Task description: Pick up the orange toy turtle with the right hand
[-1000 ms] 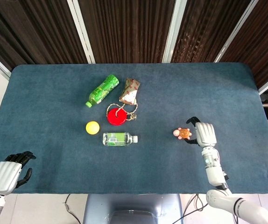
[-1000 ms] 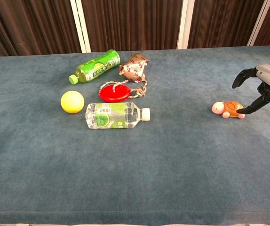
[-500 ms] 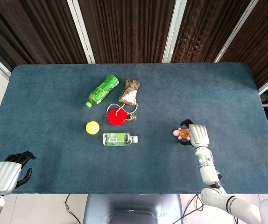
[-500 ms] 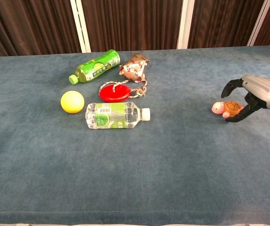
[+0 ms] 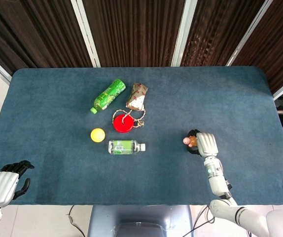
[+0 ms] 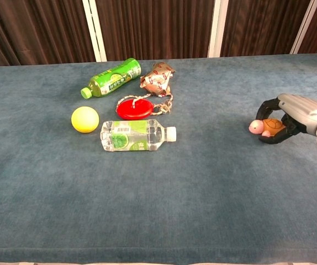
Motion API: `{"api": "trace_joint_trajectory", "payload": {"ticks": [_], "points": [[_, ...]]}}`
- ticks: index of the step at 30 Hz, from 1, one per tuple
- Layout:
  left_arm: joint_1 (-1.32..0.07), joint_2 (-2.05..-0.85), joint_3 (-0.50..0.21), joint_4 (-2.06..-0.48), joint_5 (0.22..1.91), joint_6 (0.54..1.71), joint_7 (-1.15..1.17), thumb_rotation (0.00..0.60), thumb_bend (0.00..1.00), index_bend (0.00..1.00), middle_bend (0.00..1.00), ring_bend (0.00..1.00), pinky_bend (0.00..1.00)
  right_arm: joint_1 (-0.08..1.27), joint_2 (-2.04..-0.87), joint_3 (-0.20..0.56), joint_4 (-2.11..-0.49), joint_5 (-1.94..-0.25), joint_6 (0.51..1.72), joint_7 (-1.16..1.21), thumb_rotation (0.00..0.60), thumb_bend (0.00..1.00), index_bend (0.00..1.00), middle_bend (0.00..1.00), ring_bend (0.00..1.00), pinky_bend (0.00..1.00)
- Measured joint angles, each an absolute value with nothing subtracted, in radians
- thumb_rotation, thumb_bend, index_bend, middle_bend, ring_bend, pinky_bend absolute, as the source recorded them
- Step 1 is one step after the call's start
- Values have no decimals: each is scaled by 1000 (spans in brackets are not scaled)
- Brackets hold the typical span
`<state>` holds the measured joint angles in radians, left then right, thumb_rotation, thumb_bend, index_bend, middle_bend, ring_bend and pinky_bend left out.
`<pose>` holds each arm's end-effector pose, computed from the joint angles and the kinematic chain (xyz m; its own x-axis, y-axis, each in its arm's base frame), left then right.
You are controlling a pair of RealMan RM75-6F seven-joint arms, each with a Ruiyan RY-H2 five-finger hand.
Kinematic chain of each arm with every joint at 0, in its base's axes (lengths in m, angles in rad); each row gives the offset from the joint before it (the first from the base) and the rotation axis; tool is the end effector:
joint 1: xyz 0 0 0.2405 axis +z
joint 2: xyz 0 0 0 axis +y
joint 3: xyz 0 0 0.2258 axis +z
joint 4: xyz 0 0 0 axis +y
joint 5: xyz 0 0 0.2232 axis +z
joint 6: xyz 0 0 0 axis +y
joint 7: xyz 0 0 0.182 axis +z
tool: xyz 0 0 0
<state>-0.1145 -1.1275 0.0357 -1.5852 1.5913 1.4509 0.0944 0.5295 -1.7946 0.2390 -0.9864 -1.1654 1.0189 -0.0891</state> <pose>-0.2836 0.2055 0.1073 0.5111 0.0946 0.8543 0.8570 -0.1333 -0.4979 -0.2465 -0.3682 -0.0469 0.2988 -0.1920 0.9348 -0.9528 -0.0051 0.3035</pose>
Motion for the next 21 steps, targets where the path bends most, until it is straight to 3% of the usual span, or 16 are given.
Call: {"api": "trace_joint_trajectory", "payload": {"ticks": [3,5,7,14,21], "points": [[-112,-1128,35,-1586,1589,1452,96,600,485,347,271,316,362,530,-1795,237,-990,-1156,1011,-112,600,287,538,521,992,1000],[-113,-1128,36,-1585,1592,1452,97,600,485,347,271,316,362,529,-1797,235,-988,-1155,1014,-125,600,419,616,559,992,1000],[-113,-1128,35,-1586,1592,1453,98,600,485,347,271,317,362,528,-1802,235,-982,-1157,1025,-130,600,489,683,621,993,1000],[-113,-1128,32,-1587,1585,1449,98,600,486,347,271,317,363,522,-1814,237,-964,-1182,1068,-100,600,460,921,801,1000,1000],[-114,-1129,33,-1588,1588,1447,102,600,485,346,271,317,363,516,-1824,230,-944,-1213,1112,-99,600,460,956,834,1000,1000]]}}
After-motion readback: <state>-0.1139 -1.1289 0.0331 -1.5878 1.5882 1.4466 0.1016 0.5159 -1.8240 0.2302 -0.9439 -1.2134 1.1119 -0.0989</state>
